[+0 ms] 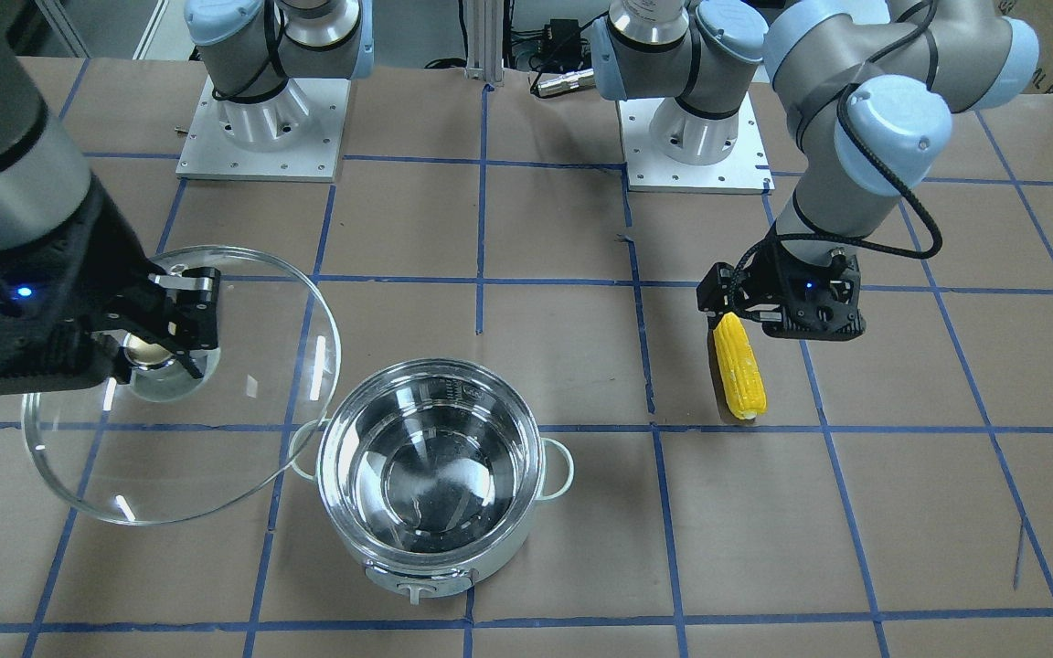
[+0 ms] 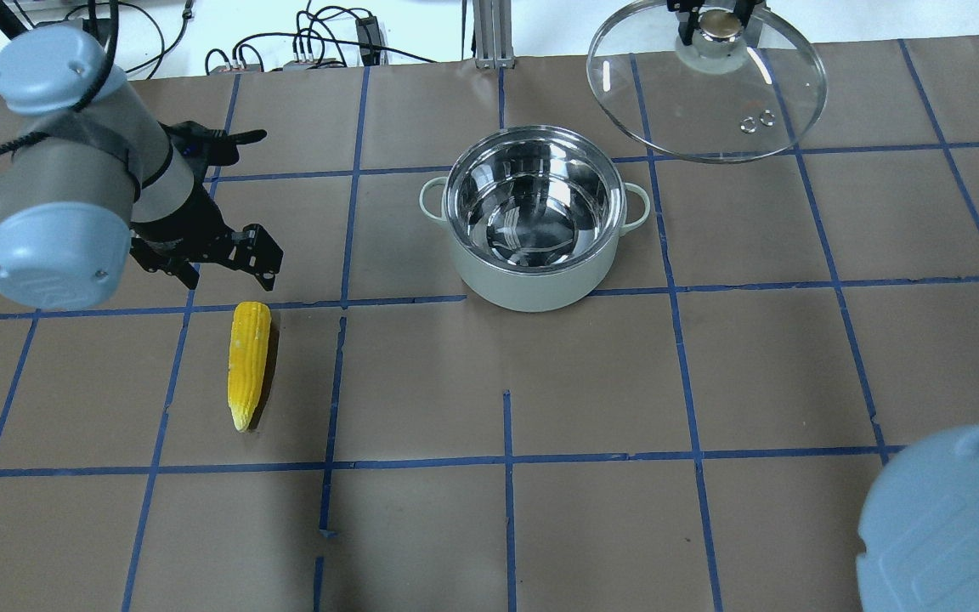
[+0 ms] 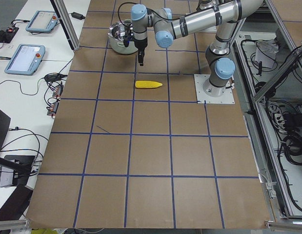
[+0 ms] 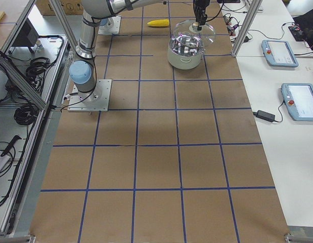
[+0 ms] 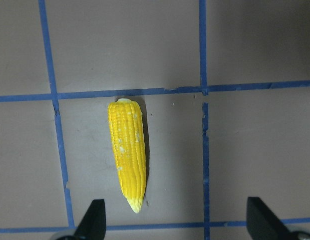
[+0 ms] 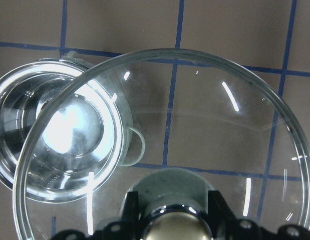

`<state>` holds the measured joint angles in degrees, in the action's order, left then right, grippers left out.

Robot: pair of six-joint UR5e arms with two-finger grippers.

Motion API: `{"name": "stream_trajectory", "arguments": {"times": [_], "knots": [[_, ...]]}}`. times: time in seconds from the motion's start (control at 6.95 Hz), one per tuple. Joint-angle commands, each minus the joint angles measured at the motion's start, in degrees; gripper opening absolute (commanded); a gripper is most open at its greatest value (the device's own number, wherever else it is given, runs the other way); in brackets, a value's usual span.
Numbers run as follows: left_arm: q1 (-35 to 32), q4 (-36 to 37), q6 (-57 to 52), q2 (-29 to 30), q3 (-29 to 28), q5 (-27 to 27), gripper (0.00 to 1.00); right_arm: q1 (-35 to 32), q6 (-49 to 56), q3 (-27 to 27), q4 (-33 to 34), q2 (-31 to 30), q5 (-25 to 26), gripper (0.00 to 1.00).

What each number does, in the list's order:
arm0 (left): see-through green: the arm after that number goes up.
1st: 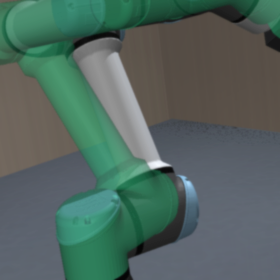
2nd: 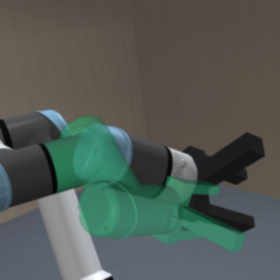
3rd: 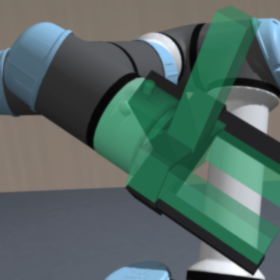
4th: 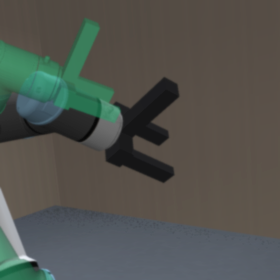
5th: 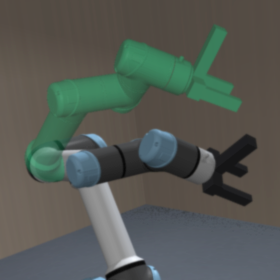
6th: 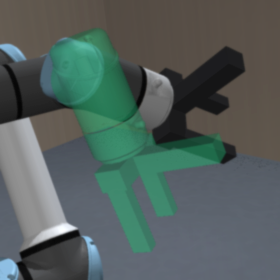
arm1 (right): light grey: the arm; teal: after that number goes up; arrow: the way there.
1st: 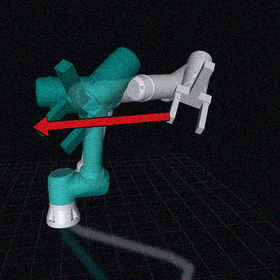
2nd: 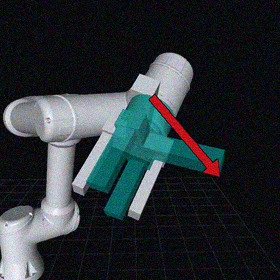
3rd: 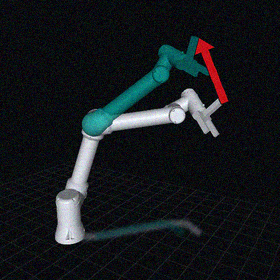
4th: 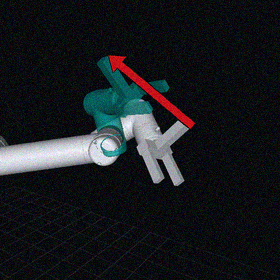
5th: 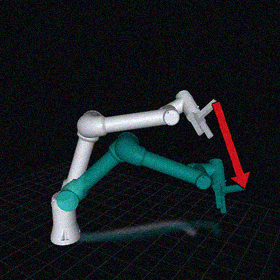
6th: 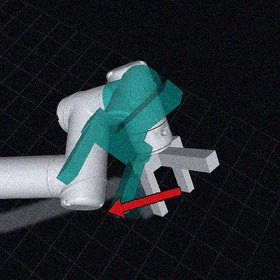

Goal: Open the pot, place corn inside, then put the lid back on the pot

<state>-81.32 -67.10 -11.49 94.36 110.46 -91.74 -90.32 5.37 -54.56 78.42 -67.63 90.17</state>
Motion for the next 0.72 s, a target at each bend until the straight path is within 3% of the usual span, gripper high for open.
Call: {"name": "stream_trajectory", "arguments": {"times": [0.0, 0.58], "knots": [[3.8, 9.0, -5.1, 4.6, 5.2, -0.2, 1.0, 3.4, 1.0, -0.2, -1.1, -0.3, -0.4, 0.09], [4.8, 16.1, -6.4, 10.7, 7.9, -0.4, 0.96, 7.0, 1.0, -0.1, -0.9, 0.2, 0.1, 0.09]]}}
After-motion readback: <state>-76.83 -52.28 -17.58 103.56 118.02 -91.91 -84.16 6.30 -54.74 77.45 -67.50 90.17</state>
